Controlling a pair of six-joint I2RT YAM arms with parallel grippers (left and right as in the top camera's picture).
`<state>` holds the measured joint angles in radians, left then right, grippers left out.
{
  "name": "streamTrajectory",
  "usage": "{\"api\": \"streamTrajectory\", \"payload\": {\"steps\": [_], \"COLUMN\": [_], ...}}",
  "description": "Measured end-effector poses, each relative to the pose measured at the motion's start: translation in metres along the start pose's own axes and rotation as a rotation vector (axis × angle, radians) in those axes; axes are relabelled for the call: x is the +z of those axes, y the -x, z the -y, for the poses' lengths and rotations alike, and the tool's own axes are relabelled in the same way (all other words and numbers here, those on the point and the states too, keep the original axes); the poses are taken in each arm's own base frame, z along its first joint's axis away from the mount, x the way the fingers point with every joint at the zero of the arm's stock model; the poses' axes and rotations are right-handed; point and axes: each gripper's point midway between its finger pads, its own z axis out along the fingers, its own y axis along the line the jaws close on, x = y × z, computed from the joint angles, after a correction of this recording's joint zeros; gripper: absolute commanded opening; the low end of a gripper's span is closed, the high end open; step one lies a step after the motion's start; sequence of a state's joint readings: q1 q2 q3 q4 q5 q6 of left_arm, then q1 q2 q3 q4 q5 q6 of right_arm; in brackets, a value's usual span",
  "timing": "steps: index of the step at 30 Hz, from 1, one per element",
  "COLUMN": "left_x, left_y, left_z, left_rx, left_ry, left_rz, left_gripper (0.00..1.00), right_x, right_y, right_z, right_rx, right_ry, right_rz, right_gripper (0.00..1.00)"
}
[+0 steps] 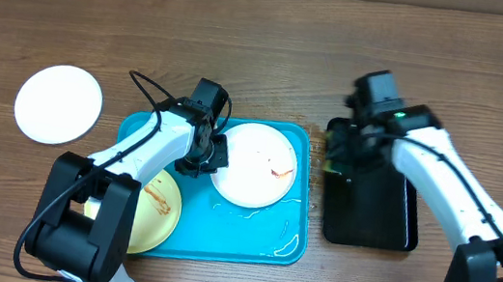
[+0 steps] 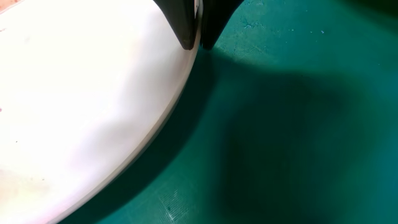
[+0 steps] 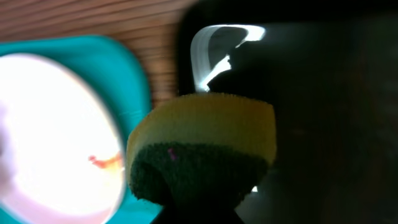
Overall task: Clean dirty plates on tray and stack at the side
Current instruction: 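Carry the sponge with the right gripper into the black tray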
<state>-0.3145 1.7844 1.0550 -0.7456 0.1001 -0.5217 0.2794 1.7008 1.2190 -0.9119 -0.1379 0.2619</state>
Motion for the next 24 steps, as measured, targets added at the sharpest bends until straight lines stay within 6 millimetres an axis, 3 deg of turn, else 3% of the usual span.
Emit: {"api": "streamTrajectory", "payload": {"steps": [3,7,10,12,16,19,24], "left_x": [0.000,0.000,0.000,0.000,0.000,0.000,0.000], "left_y": [0.001,0.002,0.002,0.002,0.002,0.002,0.002], "left_z": [0.000,0.000,0.000,0.000,0.000,0.000,0.000], "left_rx": [0.001,0.001,0.001,0.003,0.008,0.008,0.008], "left_ry": [0.000,-0.001,0.000,0.000,0.002,0.002,0.002], "left_rz": [0.006,0.008,0.008,0.007,0.008,0.008,0.008], "left_gripper": [0.04,0.04,0.04,0.04,0.04,0.04,0.04], "right_x": [0.006,0.031,0.046,0.049,0.046,0.035,0.017], "right_y": [-0.001,-0.015,-0.024,-0.023,-0.024,-0.035,-0.034], "right_z": [0.022,0.042,0.055,0.061,0.067,0.069,0.065], "right_rx": [0.045,0.058,0.060,0.061,0.052,0.060,0.065], "right_ry": [-0.034,-0.075,-0.116,-0.144,-0.182,-0.213,-0.219], "right_rz": [0.001,0.003,0.018,0.040,0.032,-0.041,-0.077], "right_gripper": [0.04,0.05,0.26,0.51,0.53,0.58,0.61]}}
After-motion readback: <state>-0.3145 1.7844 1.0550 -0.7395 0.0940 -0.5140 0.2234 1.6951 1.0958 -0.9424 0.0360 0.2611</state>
